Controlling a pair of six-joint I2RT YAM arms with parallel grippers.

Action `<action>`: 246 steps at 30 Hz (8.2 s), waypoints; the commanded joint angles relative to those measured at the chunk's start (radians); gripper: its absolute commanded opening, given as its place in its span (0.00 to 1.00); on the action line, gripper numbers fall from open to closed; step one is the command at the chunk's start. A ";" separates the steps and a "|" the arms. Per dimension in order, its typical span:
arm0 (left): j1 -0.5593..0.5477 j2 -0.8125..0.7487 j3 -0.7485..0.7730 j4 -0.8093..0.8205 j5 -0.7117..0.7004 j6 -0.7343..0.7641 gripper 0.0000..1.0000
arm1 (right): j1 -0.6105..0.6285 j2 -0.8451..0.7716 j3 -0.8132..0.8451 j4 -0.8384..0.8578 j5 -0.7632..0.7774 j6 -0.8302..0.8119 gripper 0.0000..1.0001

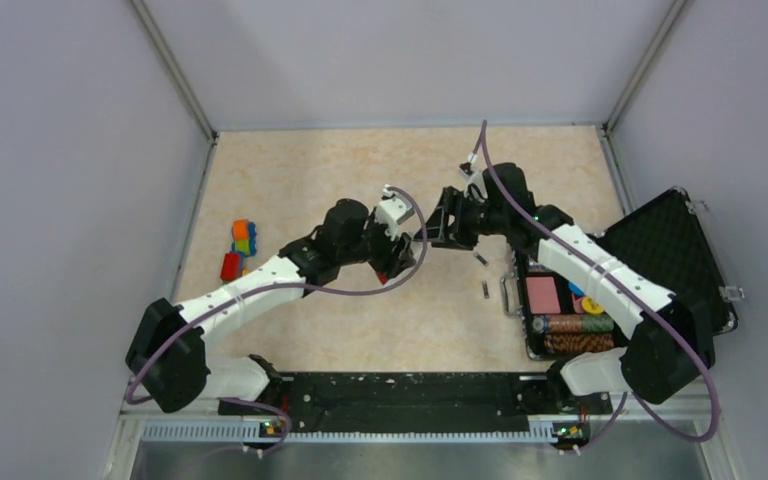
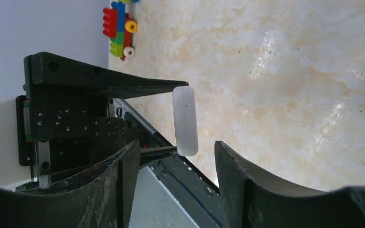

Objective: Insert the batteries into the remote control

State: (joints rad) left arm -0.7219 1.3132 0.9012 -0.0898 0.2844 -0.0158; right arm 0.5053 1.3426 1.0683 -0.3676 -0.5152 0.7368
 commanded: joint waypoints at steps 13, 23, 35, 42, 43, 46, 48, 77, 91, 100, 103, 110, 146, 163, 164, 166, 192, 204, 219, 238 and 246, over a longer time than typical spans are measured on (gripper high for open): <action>-0.132 -0.056 0.032 -0.014 -0.133 0.098 0.00 | 0.081 -0.041 -0.064 0.048 0.090 0.021 0.23; -0.141 -0.119 0.112 -0.143 -0.308 0.080 0.65 | 0.076 -0.066 -0.050 0.091 -0.015 0.120 0.00; -0.142 -0.566 -0.387 0.351 -0.176 0.660 0.69 | 0.063 -0.019 0.023 0.130 -0.043 0.533 0.00; -0.142 -0.619 -0.444 0.284 -0.103 0.728 0.72 | 0.067 -0.060 0.036 0.103 0.032 0.694 0.00; -0.142 -0.617 -0.459 0.317 -0.109 0.737 0.72 | 0.068 -0.066 0.032 0.096 0.039 0.707 0.00; -0.142 -0.573 -0.473 0.406 -0.154 0.778 0.71 | 0.071 -0.084 0.010 0.095 0.053 0.734 0.00; -0.142 -0.537 -0.470 0.441 -0.171 0.823 0.70 | 0.074 -0.092 -0.003 0.096 0.066 0.747 0.00; -0.140 -0.286 -0.347 0.486 -0.310 0.812 0.52 | 0.111 -0.103 -0.078 0.196 0.040 0.876 0.00; -0.121 -0.325 -0.258 0.240 -0.216 0.700 0.00 | 0.113 -0.113 -0.144 0.269 -0.021 0.793 0.54; -0.116 -0.341 -0.050 -0.098 -0.232 0.195 0.00 | 0.072 -0.246 -0.182 0.254 -0.014 0.406 0.76; -0.104 -0.317 0.035 -0.238 -0.170 0.055 0.00 | 0.055 -0.237 -0.077 0.176 -0.098 0.087 0.76; 0.037 -0.270 0.086 -0.322 0.329 -0.076 0.00 | 0.055 -0.270 0.060 0.018 -0.076 -0.390 0.87; 0.062 -0.499 -0.020 -0.019 0.243 -0.234 0.78 | 0.136 -0.128 0.115 0.183 -0.447 -0.375 0.00; 0.063 -0.629 -0.155 0.259 -0.136 -0.728 0.96 | 0.142 -0.189 -0.013 0.769 -0.136 0.342 0.00; 0.064 -0.618 -0.145 0.269 -0.125 -0.740 0.95 | 0.146 -0.188 -0.013 0.756 -0.124 0.339 0.00; 0.064 -0.597 -0.135 0.301 -0.120 -0.771 0.95 | 0.149 -0.187 -0.019 0.741 -0.108 0.337 0.00; 0.208 -0.462 -0.033 0.232 0.135 -0.918 0.00 | 0.160 -0.197 -0.061 0.583 -0.038 0.285 0.15; 0.344 -0.418 0.069 0.173 0.456 -0.891 0.00 | 0.159 -0.180 -0.070 0.579 -0.084 0.249 0.39; 0.451 -0.393 0.128 0.150 0.599 -0.936 0.00 | 0.156 -0.184 -0.138 0.672 -0.162 0.257 0.00; 0.483 -0.359 0.077 -0.006 0.537 -0.755 0.00 | 0.161 -0.098 -0.095 0.530 -0.048 0.261 0.37; 0.483 -0.323 0.025 -0.083 0.433 -0.649 0.00 | 0.161 -0.013 -0.097 0.542 -0.012 0.263 0.16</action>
State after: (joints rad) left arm -0.2367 0.9833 0.9348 -0.1482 0.7868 -0.7685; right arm 0.6628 1.3003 0.9478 0.1692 -0.5682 1.0054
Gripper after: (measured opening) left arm 0.273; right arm 0.202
